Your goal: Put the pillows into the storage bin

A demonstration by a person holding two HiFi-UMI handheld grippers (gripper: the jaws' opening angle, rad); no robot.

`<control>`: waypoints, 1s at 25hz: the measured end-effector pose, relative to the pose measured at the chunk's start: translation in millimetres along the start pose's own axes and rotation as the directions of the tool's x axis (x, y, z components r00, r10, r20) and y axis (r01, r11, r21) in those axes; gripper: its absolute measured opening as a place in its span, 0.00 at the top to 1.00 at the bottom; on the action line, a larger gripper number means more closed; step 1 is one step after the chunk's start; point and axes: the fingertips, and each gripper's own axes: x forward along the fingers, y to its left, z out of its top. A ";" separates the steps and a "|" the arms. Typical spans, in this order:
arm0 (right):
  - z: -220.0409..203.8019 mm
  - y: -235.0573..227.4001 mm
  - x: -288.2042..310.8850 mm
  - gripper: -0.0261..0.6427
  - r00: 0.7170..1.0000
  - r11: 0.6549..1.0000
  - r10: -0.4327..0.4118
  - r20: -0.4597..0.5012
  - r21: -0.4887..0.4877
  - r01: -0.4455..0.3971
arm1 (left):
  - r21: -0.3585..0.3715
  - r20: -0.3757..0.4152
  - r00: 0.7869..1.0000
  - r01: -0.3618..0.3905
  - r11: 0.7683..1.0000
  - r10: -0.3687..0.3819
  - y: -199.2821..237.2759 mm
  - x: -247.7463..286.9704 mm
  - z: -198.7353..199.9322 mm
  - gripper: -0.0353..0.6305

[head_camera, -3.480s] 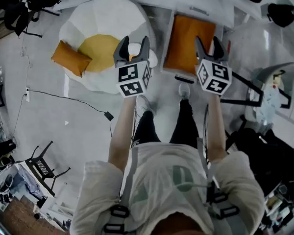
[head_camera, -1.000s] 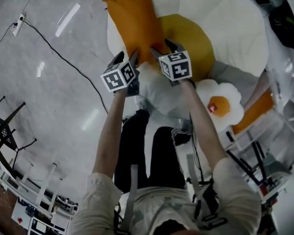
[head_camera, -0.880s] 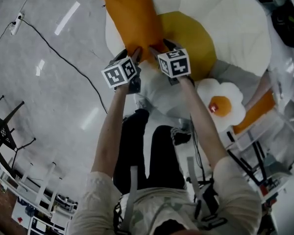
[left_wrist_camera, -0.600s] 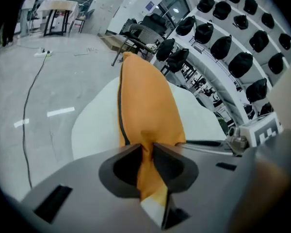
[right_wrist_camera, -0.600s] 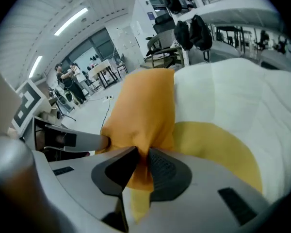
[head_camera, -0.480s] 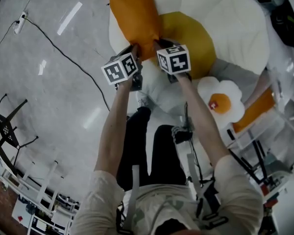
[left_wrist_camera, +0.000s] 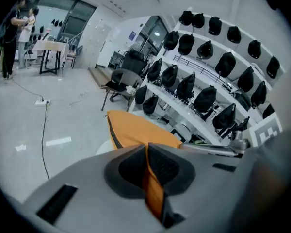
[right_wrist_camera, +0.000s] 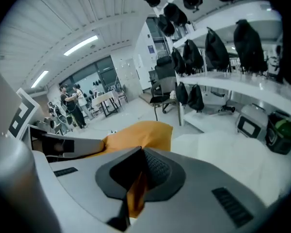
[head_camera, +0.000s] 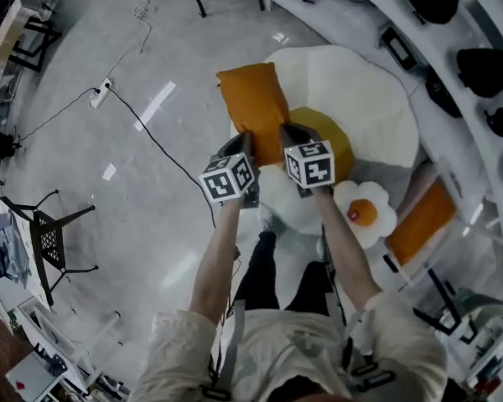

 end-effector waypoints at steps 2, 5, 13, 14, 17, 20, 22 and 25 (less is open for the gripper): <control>34.2 13.6 -38.6 0.94 0.998 1.000 -0.013 0.054 -0.011 0.014 | 0.022 0.046 0.999 0.001 1.000 -0.002 -25.5 -35.6 29.6 0.92; 87.0 34.5 -88.0 0.94 0.989 0.998 -0.023 0.143 -0.048 0.030 | 0.061 0.128 0.992 0.000 0.998 -0.007 -57.6 -84.9 74.3 0.92; 153.7 73.8 -194.3 0.94 0.952 0.998 -0.005 0.306 -0.054 0.023 | 0.162 0.278 0.960 -0.007 0.987 -0.038 -123.4 -183.9 129.7 0.92; 156.3 73.5 -204.7 0.94 0.948 0.998 -0.011 0.318 -0.059 0.031 | 0.171 0.286 0.957 -0.006 0.985 -0.044 -131.8 -190.6 131.2 0.92; 155.9 71.7 -232.7 0.94 0.940 0.996 -0.037 0.340 -0.064 0.062 | 0.188 0.296 0.952 0.014 0.982 -0.071 -154.4 -208.0 128.2 0.92; 151.9 72.4 -259.5 0.94 0.927 0.993 -0.068 0.368 -0.066 0.099 | 0.207 0.297 0.949 0.046 0.977 -0.108 -173.2 -221.3 119.5 0.92; 147.1 62.7 -276.9 0.94 0.918 0.989 -0.098 0.383 -0.068 0.134 | 0.219 0.291 0.947 0.076 0.973 -0.139 -190.1 -222.8 111.9 0.92; 135.7 36.1 -312.5 0.94 0.901 0.978 -0.174 0.398 -0.035 0.204 | 0.248 0.261 0.943 0.139 0.959 -0.204 -229.0 -217.2 97.2 0.92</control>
